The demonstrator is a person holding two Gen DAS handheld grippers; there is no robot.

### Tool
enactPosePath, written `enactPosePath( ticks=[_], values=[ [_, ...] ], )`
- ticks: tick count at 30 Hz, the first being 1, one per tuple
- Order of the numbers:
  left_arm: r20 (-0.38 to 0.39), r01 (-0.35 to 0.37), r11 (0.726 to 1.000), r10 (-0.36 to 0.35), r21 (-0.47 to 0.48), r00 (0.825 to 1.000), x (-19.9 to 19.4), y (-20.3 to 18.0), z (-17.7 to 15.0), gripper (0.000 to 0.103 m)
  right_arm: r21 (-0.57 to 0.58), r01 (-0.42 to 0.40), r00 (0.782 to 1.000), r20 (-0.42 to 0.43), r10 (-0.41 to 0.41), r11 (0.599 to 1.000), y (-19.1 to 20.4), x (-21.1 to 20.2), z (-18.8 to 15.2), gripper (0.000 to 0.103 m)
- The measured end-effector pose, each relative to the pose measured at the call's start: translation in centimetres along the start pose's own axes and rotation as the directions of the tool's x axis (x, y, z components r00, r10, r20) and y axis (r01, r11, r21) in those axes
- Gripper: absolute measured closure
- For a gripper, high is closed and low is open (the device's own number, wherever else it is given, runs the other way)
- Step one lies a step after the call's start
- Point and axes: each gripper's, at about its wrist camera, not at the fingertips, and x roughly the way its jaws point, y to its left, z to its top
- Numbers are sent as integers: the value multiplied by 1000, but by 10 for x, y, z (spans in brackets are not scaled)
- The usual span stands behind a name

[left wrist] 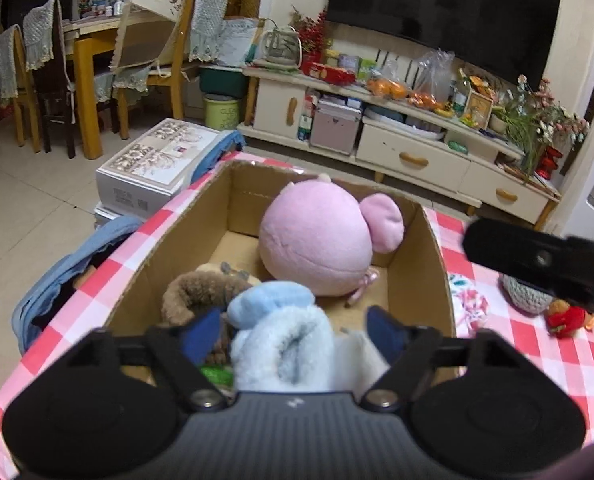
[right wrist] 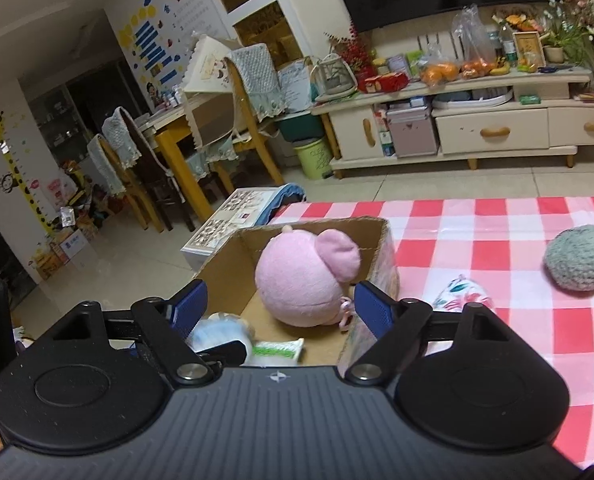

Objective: Organize soft objects
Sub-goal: 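Open both tools to drop the knit slipper and pompom into the box, then move both open tools back over the remaining toys on the table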

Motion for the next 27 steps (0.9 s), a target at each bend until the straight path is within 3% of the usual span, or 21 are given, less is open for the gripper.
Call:
enactPosePath(
  ticks=[4,14,27],
  values=[
    [12,-5,1000,5,1,1000,-2,-3,1,6,18,35,999,24,-35,999,-6,-10,-1,1],
    [40,0,996,-3,86,999,-6,-28,0,1,116,112,993,32,-116,987,-32,-37,-17,0],
    [42,41,984,-49,174,998,-15,-64,-15,1,118,207,976,44,-214,971,-49,-77,-35,0]
  ],
)
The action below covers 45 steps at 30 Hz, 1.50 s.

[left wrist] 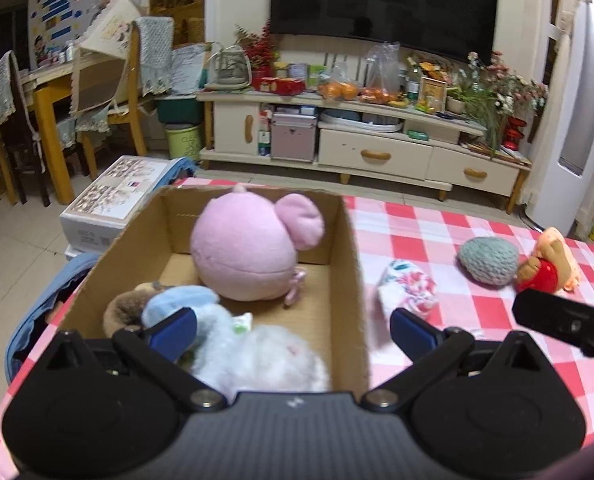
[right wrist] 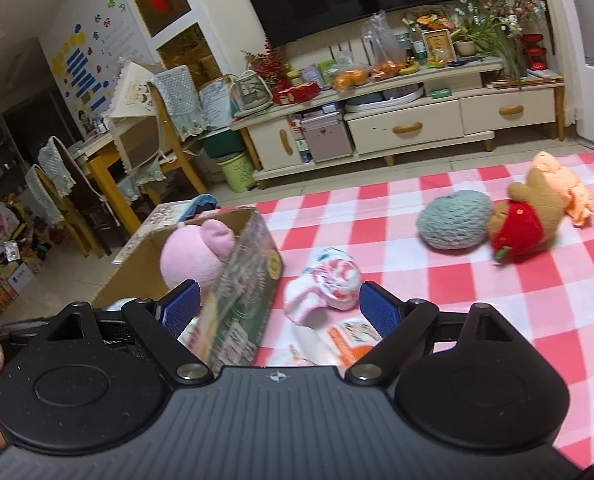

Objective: Organize soft objects
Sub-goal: 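Move both open tools back over the remaining toys on the table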

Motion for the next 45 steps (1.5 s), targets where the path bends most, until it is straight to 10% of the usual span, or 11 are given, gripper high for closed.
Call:
enactPosePath(
  ticks=[26,45],
  values=[
    [5,71,980,-73,184,997,-9,-74,-18,1,39,142,989,24,-143,989,-35,-44,-21,0],
    [83,99,986,-111,135,990,20,-127,-57,1,111,229,972,28,-233,967,-78,-48,-32,0]
  ],
)
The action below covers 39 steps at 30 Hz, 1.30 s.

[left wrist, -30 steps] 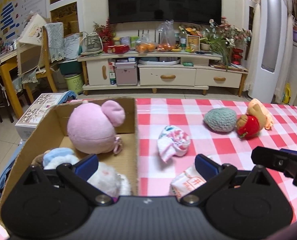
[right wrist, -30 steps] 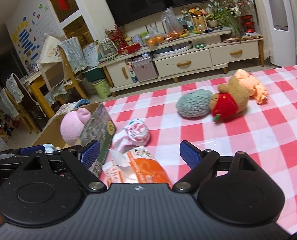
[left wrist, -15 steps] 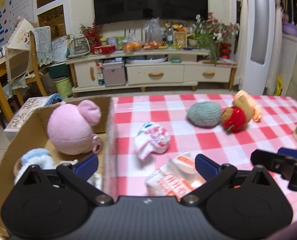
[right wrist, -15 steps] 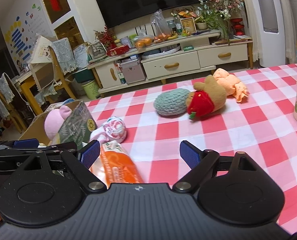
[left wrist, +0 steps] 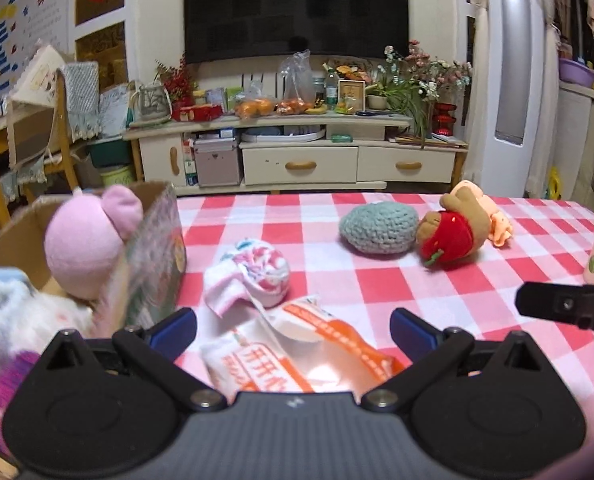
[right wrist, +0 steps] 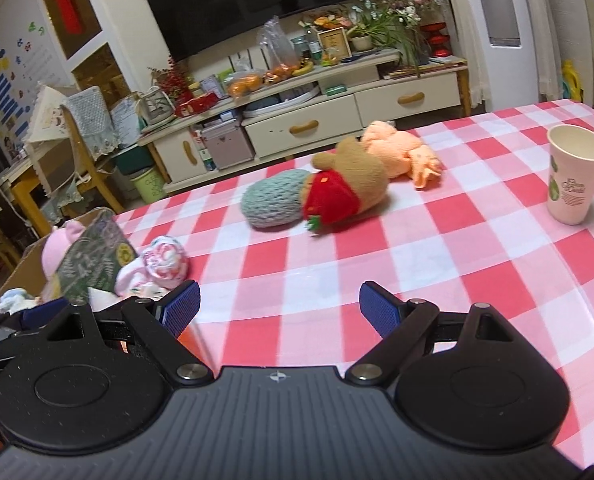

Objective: Organize soft objects
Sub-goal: 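Move both open tools back over the remaining toys on the table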

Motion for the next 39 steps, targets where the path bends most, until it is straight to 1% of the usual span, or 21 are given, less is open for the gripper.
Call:
enactPosePath(
  ticks=[2,4,6,7,10,14,17,20,22,24,27,30,33,35,37,39],
  values=[
    [0,-5,1000,5,-21,1000,6,-3,-2,1,7,8,1000,-2,-8,1000,-5,2,-1,0],
    [2,-14,1000,14,-22,1000,12,-7,-4,1,23,12,1000,-8,-12,1000,-11,4,-3,0],
    [21,-49,999,49,11,999,17,-13,-5,1,39,18,1000,-14,-17,999,-16,6,-4,0],
    [19,-54,998,54,19,998,21,-15,-5,1,47,20,1000,-17,-19,999,-18,7,-4,0],
    [16,-42,999,42,-12,999,30,-15,0,1,60,24,1000,-21,-23,998,-25,10,-5,0],
    [34,-60,998,61,-30,998,42,-13,7,1,76,21,1000,-25,-19,997,-31,16,-2,0],
    [14,-66,997,67,-44,998,46,-9,11,1,73,9,1000,-21,-8,997,-32,21,0,0],
    [-15,-73,997,73,-17,997,41,-8,15,1,72,3,1000,-21,-2,997,-35,25,1,0],
    [-28,-96,995,97,31,995,36,-10,20,1,76,-4,1000,-18,5,997,-38,26,2,0],
    [-22,-100,992,101,76,995,30,-11,25,1,81,-8,1000,-14,9,997,-40,31,6,0],
    [-33,-80,992,83,95,996,28,-8,38,1,79,-31,999,10,30,996,-42,35,13,0],
    [-40,-94,991,98,96,994,39,-2,50,1,60,-48,998,40,46,997,-42,46,21,0],
    [-88,-101,991,109,93,990,58,6,62,1,52,-61,997,53,58,997,-44,60,27,0],
    [-121,-93,992,102,79,987,72,12,70,1,51,-72,996,58,69,996,-45,68,31,0],
    [-164,-104,991,116,81,980,89,17,74,4,28,-67,996,63,65,997,-45,75,35,0],
    [-207,-91,991,110,96,972,104,20,77,10,-7,-48,996,73,48,999,-44,82,41,0]
  ],
)
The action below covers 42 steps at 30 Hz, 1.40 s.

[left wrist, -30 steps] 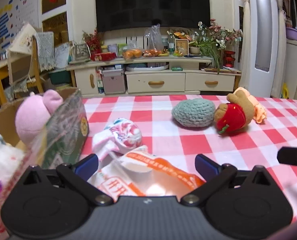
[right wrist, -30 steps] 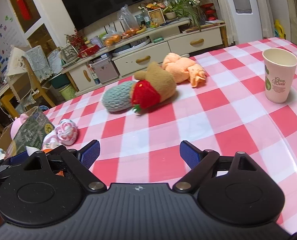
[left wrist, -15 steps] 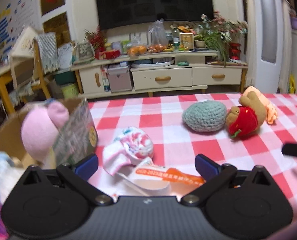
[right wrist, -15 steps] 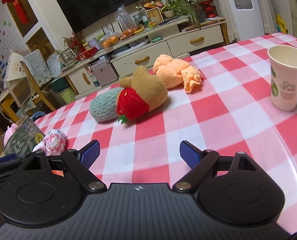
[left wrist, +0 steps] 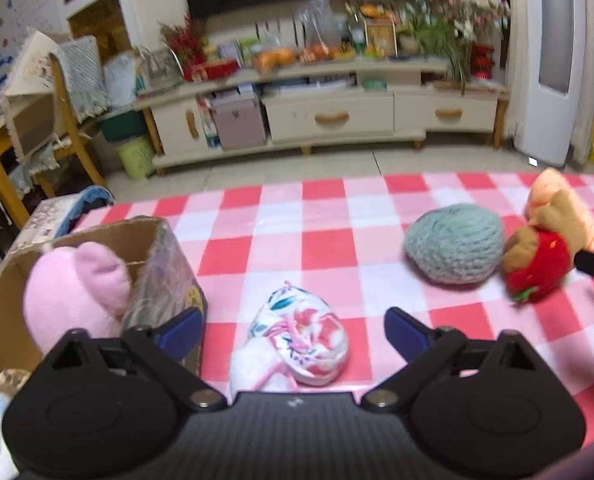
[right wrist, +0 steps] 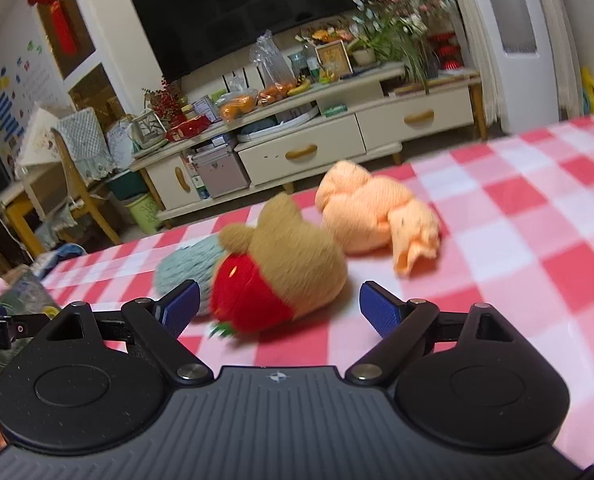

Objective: Organize soft objects
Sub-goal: 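Move both open tools back over the remaining toys on the table, then grasp the floral cloth bundle with the left tool while the right tool grasps the brown bear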

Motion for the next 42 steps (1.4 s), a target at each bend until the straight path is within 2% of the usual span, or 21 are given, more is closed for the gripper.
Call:
enactPosePath(
  ticks=[6,9,12,16,21,31,37,42],
  values=[
    [-62,8,994,-1,108,998,23,-14,9,13,-114,10,1000,1,-10,993,2,19,18,0],
    [-96,6,990,8,140,995,33,-16,14,18,-131,-22,999,-36,17,991,1,28,20,0],
    [-157,39,988,-15,152,987,44,-13,16,19,-142,-36,997,-73,26,989,1,37,19,0],
    [-196,39,985,-6,166,981,56,-8,15,21,-145,-51,995,-91,38,988,5,41,19,0],
    [-241,56,986,-17,157,970,67,-7,11,31,-153,-55,995,-93,41,987,6,42,20,0],
    [-199,55,989,-27,140,980,58,-6,9,36,-172,-55,995,-87,41,984,7,41,17,0],
    [-134,45,991,-28,123,991,39,-8,9,36,-200,-46,997,-71,32,979,11,36,14,0],
    [-73,63,995,-57,83,996,19,-10,8,36,-228,-17,999,-54,5,973,17,28,9,0]
  ],
)
